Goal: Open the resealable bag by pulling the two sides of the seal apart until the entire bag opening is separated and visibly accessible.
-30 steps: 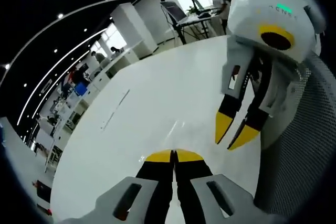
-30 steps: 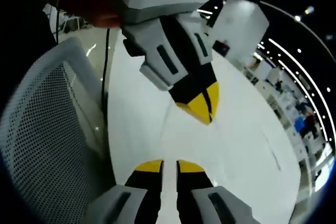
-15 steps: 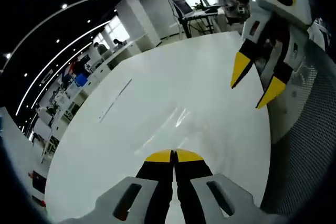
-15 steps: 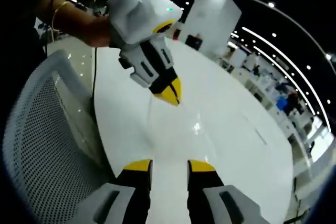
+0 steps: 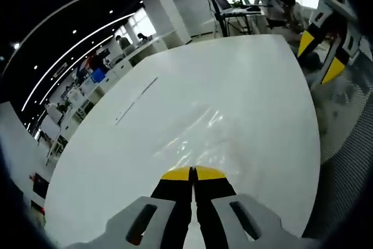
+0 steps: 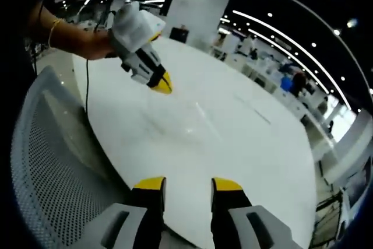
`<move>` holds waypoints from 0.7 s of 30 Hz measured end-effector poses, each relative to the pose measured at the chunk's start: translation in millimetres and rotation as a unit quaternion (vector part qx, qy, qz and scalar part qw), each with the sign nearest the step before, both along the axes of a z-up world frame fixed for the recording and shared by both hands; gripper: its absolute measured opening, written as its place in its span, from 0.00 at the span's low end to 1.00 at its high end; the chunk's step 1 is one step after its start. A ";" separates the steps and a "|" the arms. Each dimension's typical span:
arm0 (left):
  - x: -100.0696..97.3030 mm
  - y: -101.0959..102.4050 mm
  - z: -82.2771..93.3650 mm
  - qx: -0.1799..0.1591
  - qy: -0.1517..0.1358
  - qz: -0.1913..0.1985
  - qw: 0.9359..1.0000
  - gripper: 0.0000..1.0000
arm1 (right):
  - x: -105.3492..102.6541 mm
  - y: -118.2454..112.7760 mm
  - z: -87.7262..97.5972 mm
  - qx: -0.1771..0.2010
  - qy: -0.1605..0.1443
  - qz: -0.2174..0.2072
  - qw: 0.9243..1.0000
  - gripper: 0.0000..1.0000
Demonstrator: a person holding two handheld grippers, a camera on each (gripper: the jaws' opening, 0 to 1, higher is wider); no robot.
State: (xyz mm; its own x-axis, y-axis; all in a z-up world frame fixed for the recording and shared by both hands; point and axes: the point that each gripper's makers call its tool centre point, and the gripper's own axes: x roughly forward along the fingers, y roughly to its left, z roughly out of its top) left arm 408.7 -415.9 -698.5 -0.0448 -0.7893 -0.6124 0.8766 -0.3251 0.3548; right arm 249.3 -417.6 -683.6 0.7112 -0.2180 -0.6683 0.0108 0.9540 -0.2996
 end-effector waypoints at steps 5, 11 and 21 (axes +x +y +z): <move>13.5 -12.0 -4.4 0.002 0.005 0.028 1.000 0.00 | -19.5 -7.3 1.2 0.002 0.007 -0.037 0.999 0.28; 31.5 -28.2 -4.1 -0.002 0.003 0.060 0.998 0.00 | -28.6 -7.8 1.8 0.009 0.005 -0.065 0.998 0.28; 49.9 -42.8 -2.5 -0.012 0.006 0.096 0.995 0.00 | -42.5 -7.8 1.1 0.018 0.006 -0.091 0.996 0.34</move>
State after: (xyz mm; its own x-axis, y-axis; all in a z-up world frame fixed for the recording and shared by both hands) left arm 458.6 -458.7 -701.1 0.1016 -0.7982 -0.5937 0.9262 -0.1420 0.3493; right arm 206.8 -425.4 -682.6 0.6540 -0.3181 -0.6863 0.1813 0.9467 -0.2661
